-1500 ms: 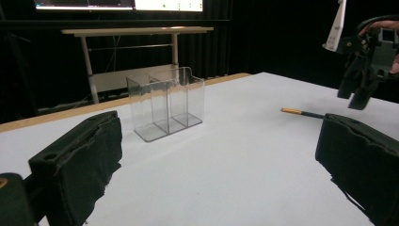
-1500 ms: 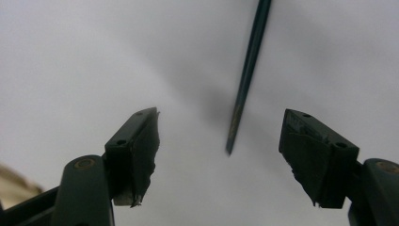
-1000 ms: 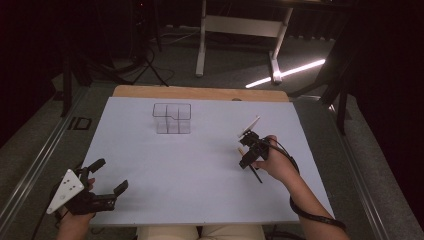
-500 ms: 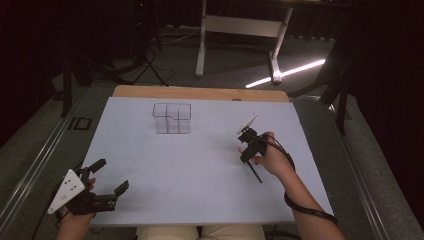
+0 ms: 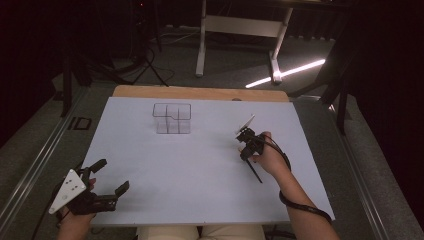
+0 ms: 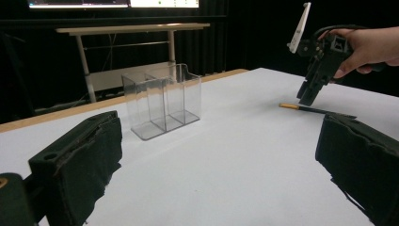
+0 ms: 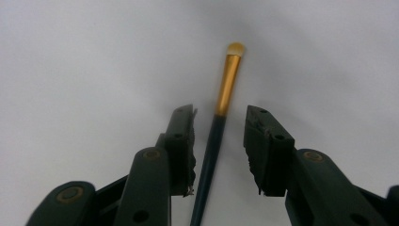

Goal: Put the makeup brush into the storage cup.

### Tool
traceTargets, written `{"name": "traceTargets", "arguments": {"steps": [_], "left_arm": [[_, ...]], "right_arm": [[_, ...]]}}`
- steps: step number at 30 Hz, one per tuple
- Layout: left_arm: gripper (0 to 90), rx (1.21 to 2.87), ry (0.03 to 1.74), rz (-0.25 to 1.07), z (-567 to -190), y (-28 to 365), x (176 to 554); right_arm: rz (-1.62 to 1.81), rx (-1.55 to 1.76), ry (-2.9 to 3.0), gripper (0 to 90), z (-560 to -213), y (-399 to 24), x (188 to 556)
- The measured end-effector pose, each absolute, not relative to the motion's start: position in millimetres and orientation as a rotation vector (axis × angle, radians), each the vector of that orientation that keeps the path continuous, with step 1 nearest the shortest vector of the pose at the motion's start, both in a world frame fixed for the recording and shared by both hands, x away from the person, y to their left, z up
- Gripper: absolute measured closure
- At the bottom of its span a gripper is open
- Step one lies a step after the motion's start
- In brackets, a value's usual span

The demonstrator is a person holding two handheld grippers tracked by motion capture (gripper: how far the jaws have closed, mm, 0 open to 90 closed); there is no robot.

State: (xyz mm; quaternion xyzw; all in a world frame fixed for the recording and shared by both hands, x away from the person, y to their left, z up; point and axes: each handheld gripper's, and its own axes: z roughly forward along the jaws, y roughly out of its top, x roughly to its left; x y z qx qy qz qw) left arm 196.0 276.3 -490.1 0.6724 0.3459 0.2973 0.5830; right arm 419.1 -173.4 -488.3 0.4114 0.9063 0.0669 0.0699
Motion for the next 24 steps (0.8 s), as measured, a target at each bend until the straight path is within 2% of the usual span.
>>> {"name": "traceTargets", "arguments": {"steps": [16, 24], "left_arm": [[1.9, 1.575, 0.806, 0.696, -490, 277, 196], [1.9, 1.575, 0.809, 0.692, -491, 277, 197]], "right_arm": [[0.145, 1.201, 2.708, 69.3, -502, -166, 428], [0.111, 1.222, 2.704, 76.7, -504, -163, 432]]}}
